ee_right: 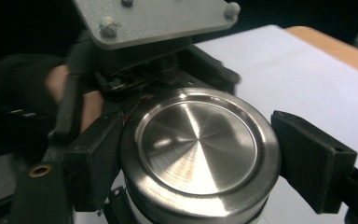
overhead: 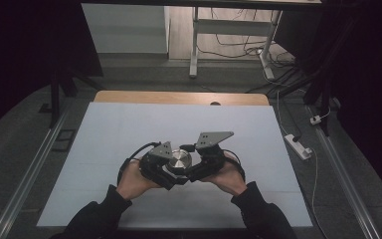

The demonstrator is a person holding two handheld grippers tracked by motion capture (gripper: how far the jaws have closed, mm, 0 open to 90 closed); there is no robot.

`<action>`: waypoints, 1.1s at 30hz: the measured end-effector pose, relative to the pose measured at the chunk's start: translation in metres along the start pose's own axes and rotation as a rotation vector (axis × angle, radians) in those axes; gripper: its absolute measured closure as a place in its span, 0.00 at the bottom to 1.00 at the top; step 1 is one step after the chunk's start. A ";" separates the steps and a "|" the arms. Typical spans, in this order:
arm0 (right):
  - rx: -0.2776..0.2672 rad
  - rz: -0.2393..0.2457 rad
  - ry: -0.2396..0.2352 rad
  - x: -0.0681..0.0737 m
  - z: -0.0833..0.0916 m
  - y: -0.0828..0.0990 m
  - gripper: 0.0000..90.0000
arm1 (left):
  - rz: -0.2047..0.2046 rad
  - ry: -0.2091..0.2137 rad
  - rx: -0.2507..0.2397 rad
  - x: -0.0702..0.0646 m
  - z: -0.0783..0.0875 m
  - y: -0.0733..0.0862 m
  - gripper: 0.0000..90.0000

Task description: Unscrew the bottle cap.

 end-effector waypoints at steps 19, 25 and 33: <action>0.025 -0.025 0.037 -0.005 0.001 -0.005 0.02 | 0.055 -0.083 -0.018 0.009 0.003 0.000 0.17; 0.027 -0.061 0.191 -0.011 -0.003 -0.006 0.06 | 0.097 -0.136 -0.031 0.015 0.005 0.000 0.17; 0.015 -0.068 0.257 -0.009 -0.010 -0.004 0.17 | 0.118 -0.178 -0.030 0.017 0.005 -0.001 0.17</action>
Point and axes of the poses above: each handheld gripper's, and its own axes: z roughly backward along the jaws, y roughly out of its underside, x roughly to its left, the point moved 10 cm from there along -z, roughly forward along the jaws, and after that the axes turned 6 degrees about y, right-handed, at the moved point
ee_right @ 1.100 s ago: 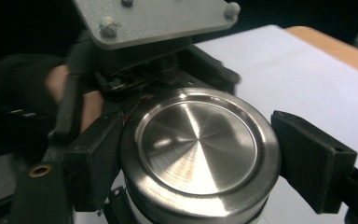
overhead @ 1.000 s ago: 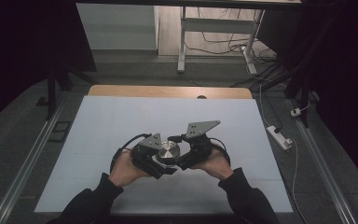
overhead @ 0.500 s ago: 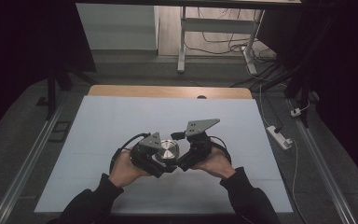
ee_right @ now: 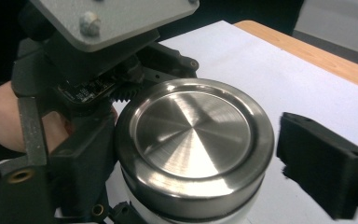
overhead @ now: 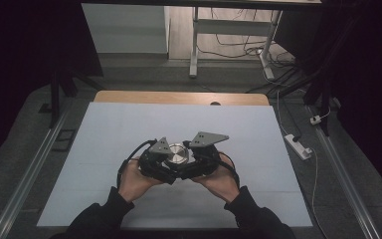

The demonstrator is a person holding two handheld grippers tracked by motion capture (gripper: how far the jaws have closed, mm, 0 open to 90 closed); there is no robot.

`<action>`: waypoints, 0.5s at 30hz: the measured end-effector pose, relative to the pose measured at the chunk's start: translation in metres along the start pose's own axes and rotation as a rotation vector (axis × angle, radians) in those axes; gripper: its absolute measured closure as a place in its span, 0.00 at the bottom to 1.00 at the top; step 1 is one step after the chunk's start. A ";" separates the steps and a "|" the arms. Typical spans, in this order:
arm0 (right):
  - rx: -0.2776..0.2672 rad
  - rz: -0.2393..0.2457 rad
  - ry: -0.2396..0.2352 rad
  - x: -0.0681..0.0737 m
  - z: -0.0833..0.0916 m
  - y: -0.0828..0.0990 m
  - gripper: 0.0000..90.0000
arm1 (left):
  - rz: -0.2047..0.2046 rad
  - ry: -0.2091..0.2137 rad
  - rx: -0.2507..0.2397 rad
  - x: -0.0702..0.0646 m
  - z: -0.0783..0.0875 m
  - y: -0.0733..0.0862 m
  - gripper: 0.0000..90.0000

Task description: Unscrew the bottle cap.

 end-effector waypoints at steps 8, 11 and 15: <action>0.006 0.051 -0.094 0.004 0.007 0.000 0.21 | -0.070 0.079 0.020 -0.006 0.004 0.001 0.17; 0.013 0.083 -0.171 0.005 0.013 0.001 0.22 | -0.101 0.126 0.032 -0.012 0.004 0.002 0.17; 0.019 0.114 -0.298 0.006 0.020 0.005 0.22 | -0.139 0.190 0.039 -0.021 0.001 0.002 0.17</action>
Point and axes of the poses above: each handheld gripper's, and its own axes: z roughly backward along the jaws, y roughly out of its underside, x roughly to its left, the point moved 10 cm from there along -z, roughly forward along the jaws, and after that the axes turned 6 degrees about y, right-handed, at the moved point
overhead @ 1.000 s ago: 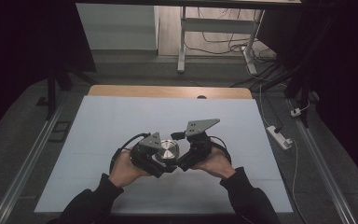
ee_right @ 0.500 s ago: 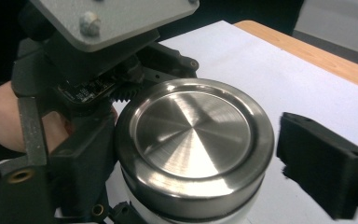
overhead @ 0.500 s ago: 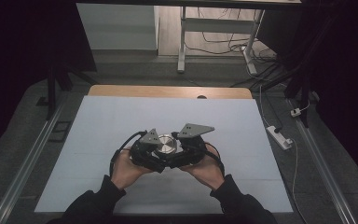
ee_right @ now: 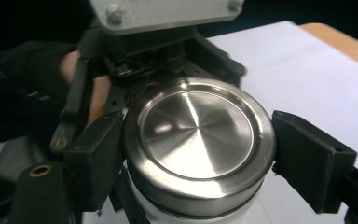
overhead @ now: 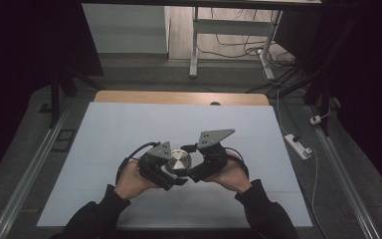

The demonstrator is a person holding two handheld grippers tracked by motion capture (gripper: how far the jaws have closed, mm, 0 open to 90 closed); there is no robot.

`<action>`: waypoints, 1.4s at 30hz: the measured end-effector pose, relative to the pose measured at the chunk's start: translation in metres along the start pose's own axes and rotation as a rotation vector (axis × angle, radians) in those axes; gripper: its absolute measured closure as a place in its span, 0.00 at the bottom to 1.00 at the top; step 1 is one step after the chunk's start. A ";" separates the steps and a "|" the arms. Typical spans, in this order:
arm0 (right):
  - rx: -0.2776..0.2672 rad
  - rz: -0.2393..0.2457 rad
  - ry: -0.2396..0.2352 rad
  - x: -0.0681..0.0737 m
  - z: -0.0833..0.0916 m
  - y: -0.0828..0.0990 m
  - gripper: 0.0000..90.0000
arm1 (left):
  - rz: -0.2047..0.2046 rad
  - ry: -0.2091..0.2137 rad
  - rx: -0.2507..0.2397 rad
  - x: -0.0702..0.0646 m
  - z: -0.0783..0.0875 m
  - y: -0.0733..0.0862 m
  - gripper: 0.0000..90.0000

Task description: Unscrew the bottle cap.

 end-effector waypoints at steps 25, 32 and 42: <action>-0.034 -0.096 0.241 -0.007 -0.014 -0.006 0.20 | 0.110 -0.146 -0.025 0.014 0.002 -0.002 0.17; -0.049 -0.042 0.106 -0.001 -0.006 -0.007 0.22 | 0.057 -0.055 -0.031 0.004 0.002 -0.004 0.17; -0.048 0.029 -0.146 0.009 0.004 0.000 0.21 | -0.029 0.079 -0.014 -0.012 -0.002 -0.005 0.17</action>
Point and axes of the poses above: each handheld gripper's, and its own axes: z roughly backward along the jaws, y roughly out of its underside, x roughly to its left, the point moved 10 cm from there along -z, roughly forward along the jaws, and after that the axes turned 6 degrees about y, right-handed, at the moved point
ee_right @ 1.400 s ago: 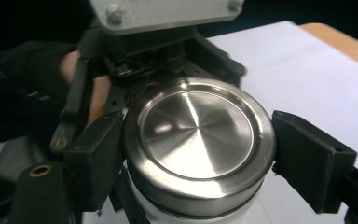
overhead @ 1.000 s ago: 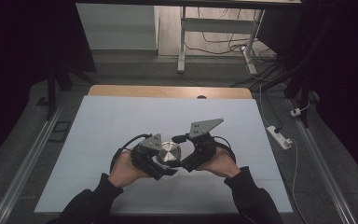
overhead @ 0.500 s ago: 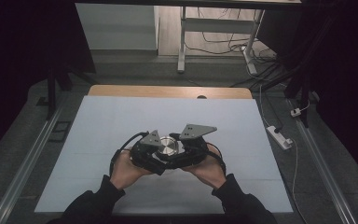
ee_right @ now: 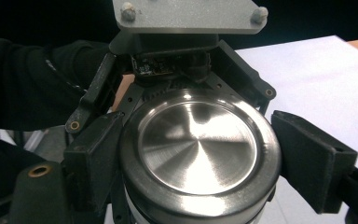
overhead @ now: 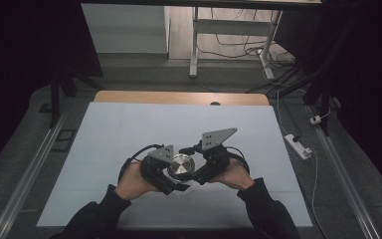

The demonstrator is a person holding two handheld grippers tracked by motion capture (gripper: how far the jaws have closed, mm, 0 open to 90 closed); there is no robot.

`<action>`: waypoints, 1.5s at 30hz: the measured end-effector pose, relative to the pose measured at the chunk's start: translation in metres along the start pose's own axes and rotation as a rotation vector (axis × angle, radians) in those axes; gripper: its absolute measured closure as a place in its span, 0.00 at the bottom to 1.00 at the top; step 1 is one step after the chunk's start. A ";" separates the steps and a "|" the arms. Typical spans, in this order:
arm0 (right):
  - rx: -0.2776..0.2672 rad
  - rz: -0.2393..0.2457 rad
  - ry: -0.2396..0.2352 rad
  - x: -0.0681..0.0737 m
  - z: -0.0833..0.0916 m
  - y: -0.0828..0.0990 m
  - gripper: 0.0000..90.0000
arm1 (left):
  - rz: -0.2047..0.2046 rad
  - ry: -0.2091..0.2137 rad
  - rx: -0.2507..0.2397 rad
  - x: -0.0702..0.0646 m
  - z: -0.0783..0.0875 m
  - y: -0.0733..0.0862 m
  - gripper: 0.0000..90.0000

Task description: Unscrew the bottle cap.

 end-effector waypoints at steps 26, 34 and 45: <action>0.005 -0.065 0.321 -0.010 -0.010 -0.010 0.22 | 0.086 -0.130 -0.031 0.014 0.007 -0.002 0.17; 0.005 0.021 0.065 0.004 0.000 -0.006 0.22 | -0.015 0.007 -0.008 -0.002 0.003 -0.003 0.17; 0.010 -0.097 0.227 -0.012 0.002 -0.011 0.05 | 0.096 -0.147 -0.008 0.017 0.004 0.001 0.17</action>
Point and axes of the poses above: each handheld gripper's, and its own axes: z roughly backward along the jaws, y roughly out of its underside, x roughly to its left, the point moved 10 cm from there along -z, roughly forward along the jaws, and after that the axes turned 6 degrees about y, right-handed, at the moved point
